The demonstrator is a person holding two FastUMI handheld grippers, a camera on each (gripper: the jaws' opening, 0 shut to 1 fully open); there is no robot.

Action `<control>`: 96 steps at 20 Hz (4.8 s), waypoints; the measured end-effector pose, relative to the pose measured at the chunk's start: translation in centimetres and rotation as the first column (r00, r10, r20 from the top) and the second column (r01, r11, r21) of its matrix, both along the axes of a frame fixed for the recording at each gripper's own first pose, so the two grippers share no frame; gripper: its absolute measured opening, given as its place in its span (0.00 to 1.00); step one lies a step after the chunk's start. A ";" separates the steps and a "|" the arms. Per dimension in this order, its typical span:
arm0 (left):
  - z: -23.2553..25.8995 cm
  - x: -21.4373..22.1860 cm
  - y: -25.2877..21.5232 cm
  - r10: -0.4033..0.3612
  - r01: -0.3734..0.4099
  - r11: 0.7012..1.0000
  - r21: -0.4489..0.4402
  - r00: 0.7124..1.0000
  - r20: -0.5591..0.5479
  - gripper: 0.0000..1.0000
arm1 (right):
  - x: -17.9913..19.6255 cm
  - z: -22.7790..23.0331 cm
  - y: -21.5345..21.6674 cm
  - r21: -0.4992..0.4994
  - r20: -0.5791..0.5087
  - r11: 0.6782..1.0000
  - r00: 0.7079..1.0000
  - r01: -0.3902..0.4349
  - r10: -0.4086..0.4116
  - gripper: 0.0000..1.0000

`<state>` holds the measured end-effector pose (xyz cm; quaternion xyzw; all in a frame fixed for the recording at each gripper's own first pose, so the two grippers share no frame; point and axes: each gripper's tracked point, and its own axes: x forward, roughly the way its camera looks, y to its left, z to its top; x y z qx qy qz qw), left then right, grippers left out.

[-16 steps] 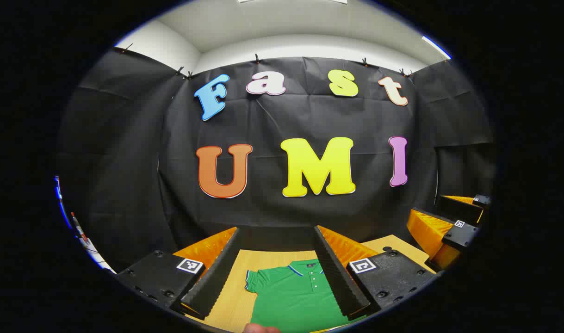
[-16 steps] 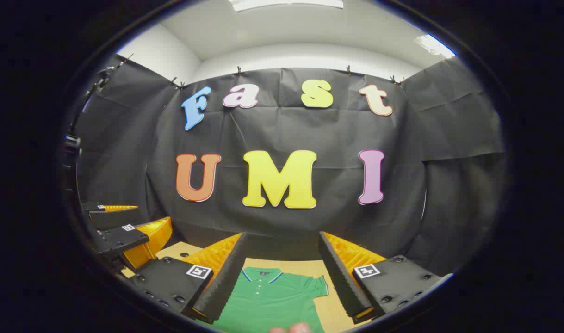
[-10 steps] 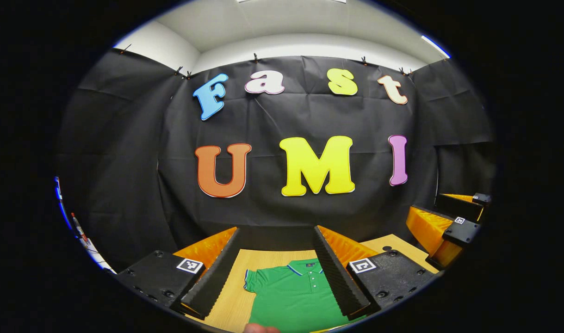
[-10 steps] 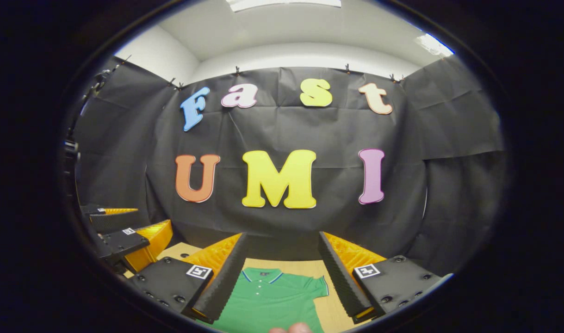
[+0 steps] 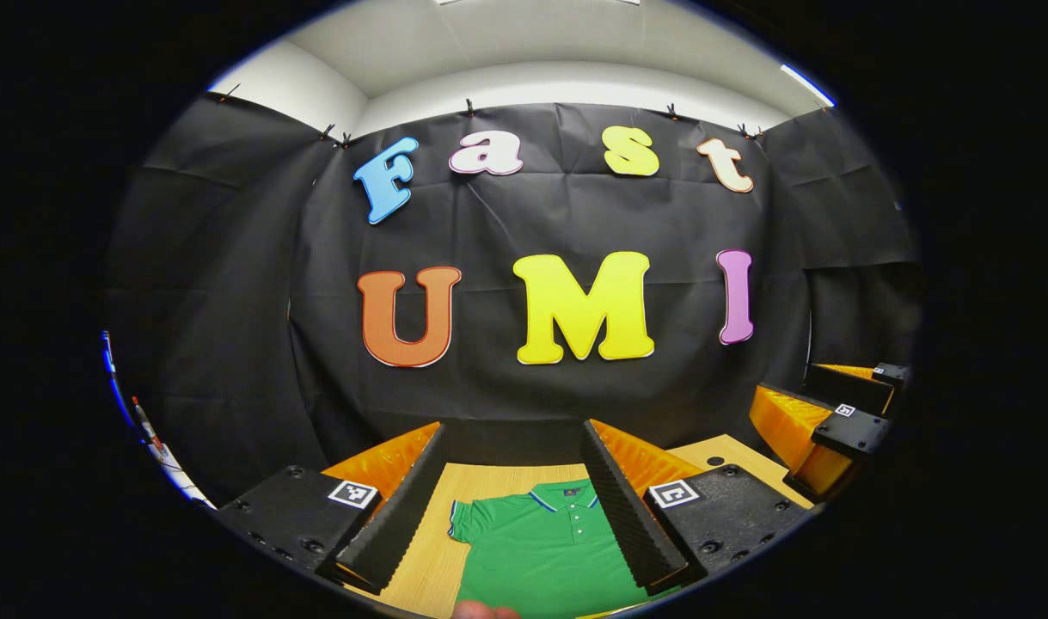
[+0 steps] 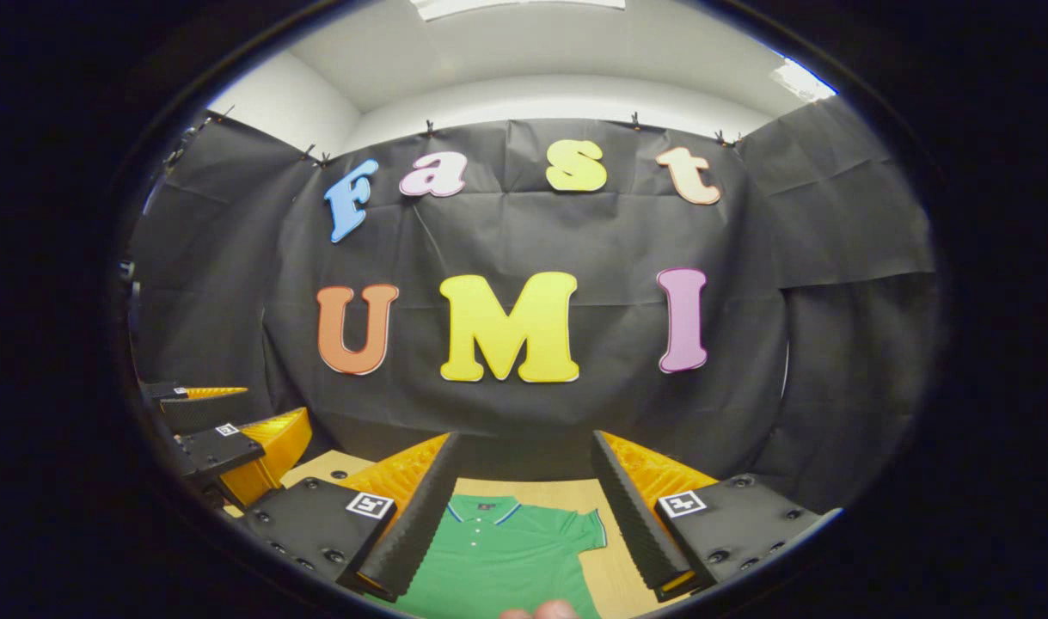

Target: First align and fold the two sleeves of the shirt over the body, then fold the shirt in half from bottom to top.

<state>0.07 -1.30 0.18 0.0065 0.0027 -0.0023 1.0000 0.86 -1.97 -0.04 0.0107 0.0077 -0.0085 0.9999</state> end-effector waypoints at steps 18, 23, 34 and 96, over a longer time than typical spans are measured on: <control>-4.5 3.8 -0.3 0.087 -0.088 0.996 -0.014 0.993 -0.078 0.99 | 6.8 -8.5 -7.7 -0.048 -0.160 0.999 0.987 -0.009 0.001 0.94; -5.3 5.0 -1.0 0.091 -0.092 0.996 -0.010 0.990 -0.104 0.99 | 10.8 -15.5 -10.7 -0.045 -0.299 0.998 0.954 -0.040 0.024 0.94; -7.4 5.7 0.2 0.188 -0.187 0.982 0.021 0.966 -0.176 0.99 | 21.3 -29.9 -14.0 0.097 -0.505 0.992 0.855 -0.081 0.119 0.96; -7.5 -5.1 16.0 0.387 -0.397 0.918 -0.025 0.906 -0.169 1.00 | 21.9 -24.7 9.0 0.124 -0.437 0.959 0.853 -0.256 0.284 0.98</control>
